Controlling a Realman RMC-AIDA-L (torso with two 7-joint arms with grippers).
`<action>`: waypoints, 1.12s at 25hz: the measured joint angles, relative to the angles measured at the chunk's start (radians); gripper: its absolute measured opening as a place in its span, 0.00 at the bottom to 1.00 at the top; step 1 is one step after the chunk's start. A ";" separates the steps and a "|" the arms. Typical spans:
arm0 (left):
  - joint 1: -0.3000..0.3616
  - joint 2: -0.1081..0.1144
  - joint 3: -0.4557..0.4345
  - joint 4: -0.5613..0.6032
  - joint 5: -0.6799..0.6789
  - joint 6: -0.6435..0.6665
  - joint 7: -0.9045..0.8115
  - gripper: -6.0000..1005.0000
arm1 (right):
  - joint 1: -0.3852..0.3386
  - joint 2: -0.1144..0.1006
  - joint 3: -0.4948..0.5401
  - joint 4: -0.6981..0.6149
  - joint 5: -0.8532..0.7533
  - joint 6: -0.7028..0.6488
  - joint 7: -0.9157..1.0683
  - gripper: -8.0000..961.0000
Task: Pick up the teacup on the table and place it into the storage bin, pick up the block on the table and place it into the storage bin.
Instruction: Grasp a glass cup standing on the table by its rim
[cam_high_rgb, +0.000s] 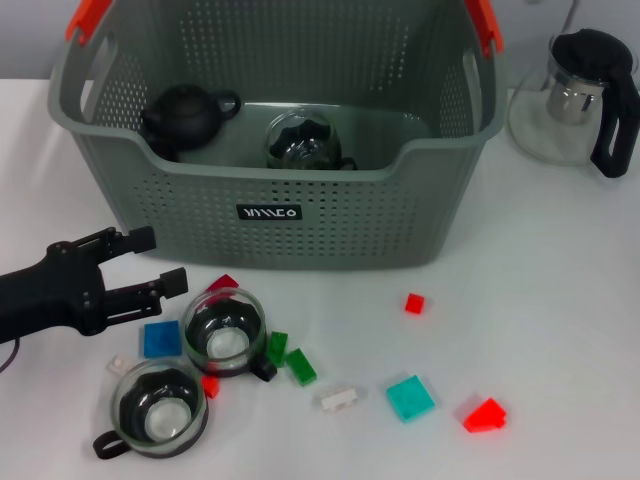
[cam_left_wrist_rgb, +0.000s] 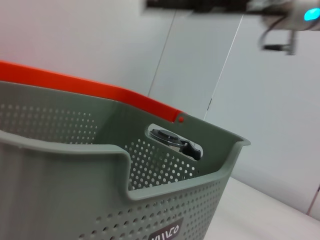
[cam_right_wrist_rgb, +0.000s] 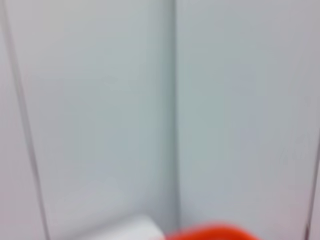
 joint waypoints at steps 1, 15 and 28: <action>0.000 0.000 -0.003 0.000 0.000 0.000 0.002 0.86 | -0.060 0.000 0.016 -0.035 0.115 -0.024 -0.065 0.80; -0.020 0.002 -0.004 -0.001 -0.006 0.000 0.000 0.85 | -0.488 -0.026 0.330 0.253 0.622 -0.853 -0.688 0.95; 0.006 0.012 0.012 0.088 0.029 0.097 -0.066 0.85 | -0.432 -0.073 0.451 0.233 -0.040 -0.901 -0.537 0.95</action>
